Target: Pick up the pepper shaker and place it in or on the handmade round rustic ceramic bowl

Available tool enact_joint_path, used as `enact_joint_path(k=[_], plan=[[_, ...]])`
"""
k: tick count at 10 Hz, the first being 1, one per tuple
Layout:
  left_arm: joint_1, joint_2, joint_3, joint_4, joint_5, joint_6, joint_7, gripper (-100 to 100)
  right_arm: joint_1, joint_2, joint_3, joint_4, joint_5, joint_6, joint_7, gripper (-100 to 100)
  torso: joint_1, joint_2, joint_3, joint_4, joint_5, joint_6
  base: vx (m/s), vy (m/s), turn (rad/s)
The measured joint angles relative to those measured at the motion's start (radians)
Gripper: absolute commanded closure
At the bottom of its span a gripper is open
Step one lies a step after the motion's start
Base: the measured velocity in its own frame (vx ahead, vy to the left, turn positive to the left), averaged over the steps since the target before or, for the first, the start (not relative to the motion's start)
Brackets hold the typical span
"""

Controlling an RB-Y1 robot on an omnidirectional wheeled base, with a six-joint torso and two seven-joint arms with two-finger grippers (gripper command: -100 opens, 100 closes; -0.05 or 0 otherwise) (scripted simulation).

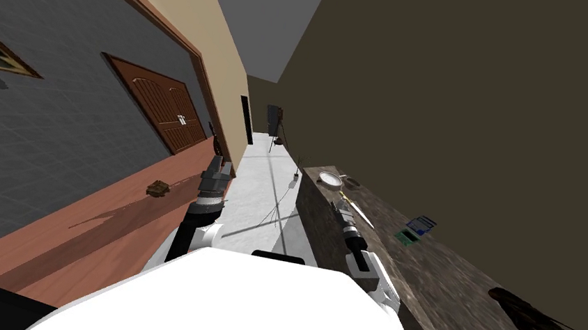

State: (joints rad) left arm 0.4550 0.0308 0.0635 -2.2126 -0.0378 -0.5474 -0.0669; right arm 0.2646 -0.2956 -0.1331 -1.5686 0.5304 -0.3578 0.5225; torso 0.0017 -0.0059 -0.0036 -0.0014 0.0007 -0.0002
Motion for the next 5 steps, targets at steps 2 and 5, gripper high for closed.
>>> enact_joint_path(k=[2, 5], plan=[[0.000, 0.000, 0.000, 0.000, 0.000, 0.000, 0.000, 0, -0.015, -0.004, -0.024, 0.046, 0.009, 0.007, 0.037, -100, -0.001, -0.001, 0.000, 0.000, 0.000, 0.000, 0.100, 0.036, -0.078], [0.000, 0.000, 0.000, 0.000, 0.000, 0.000, 0.000, 0, -0.029, -0.019, -0.067, 0.115, 0.023, 0.017, 0.101, -100, 0.000, -0.002, -0.001, 0.000, 0.000, 0.000, 0.110, 0.046, -0.051]])
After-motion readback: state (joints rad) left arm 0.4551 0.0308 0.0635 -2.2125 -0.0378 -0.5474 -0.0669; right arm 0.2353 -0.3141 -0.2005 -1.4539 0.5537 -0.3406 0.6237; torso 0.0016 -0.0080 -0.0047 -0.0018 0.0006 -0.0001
